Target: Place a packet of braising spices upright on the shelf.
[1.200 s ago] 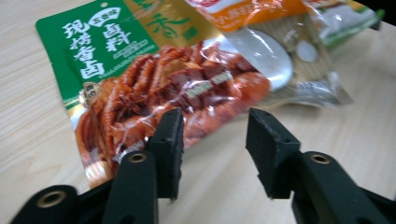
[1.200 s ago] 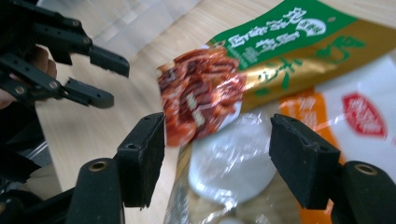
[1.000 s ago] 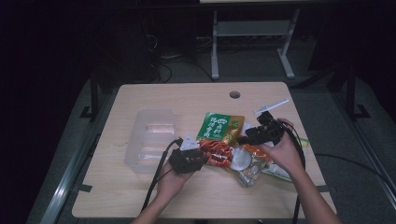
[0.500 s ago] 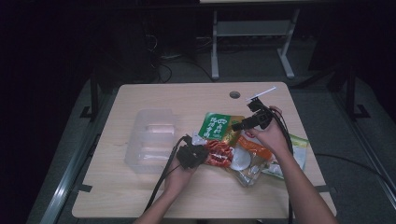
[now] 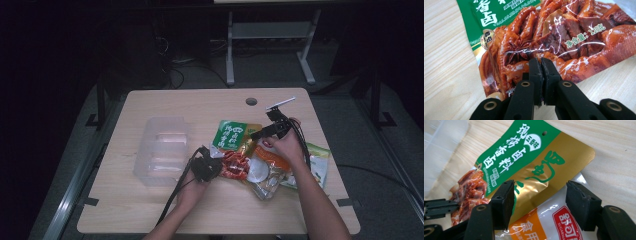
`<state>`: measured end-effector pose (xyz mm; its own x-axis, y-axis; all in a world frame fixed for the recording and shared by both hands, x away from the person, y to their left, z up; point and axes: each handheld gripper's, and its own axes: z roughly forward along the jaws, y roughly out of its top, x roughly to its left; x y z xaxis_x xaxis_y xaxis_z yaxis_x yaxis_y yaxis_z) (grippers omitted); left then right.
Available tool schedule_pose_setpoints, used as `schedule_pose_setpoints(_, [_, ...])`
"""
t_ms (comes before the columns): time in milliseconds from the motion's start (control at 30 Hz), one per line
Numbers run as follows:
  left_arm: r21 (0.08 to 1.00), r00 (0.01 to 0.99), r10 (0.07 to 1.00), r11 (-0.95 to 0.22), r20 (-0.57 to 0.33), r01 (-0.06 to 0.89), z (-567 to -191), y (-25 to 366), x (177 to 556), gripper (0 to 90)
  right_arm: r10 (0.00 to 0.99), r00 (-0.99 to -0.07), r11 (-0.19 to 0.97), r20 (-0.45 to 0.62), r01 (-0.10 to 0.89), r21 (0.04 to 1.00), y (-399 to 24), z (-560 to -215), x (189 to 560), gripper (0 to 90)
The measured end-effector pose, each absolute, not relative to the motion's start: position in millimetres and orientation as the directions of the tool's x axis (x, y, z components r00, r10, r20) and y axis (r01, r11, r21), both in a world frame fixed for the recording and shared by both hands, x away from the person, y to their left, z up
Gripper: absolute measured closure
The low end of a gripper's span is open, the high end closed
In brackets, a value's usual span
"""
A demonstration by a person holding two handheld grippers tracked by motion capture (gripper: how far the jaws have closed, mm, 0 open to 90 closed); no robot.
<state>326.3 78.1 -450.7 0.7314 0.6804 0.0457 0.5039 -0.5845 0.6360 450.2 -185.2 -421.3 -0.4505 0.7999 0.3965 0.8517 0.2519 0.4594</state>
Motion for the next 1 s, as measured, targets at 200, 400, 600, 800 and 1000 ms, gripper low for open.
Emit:
schedule_pose_setpoints(200, [0.628,0.738,0.672,-0.602,0.063,0.493,-452.7,78.6,324.3,87.7,0.803,-0.419,0.211,0.424,0.866,0.454,-186.7,-428.1,453.7,41.7])
schedule_pose_setpoints(400, [0.622,0.742,0.666,-0.613,0.076,0.487,-454.0,77.8,323.6,88.3,0.796,-0.38,0.155,0.471,0.88,0.449,-192.6,-430.4,452.9,43.6])
schedule_pose_setpoints(600, [0.622,0.742,0.665,-0.618,0.088,0.48,-455.8,76.8,322.5,89.2,0.788,-0.39,0.167,0.476,0.88,0.445,-185.2,-434.0,454.1,45.3])
schedule_pose_setpoints(800, [0.621,0.744,0.663,-0.618,0.081,0.483,-456.6,76.8,323.4,89.2,0.745,-0.404,0.163,0.53,0.882,0.443,-181.9,-436.5,453.8,46.9])
schedule_pose_setpoints(1000, [0.62,0.744,0.663,-0.618,0.08,0.484,-457.1,76.6,323.5,89.2,0.691,-0.419,0.17,0.589,0.886,0.432,-178.2,-437.8,453.1,57.7])
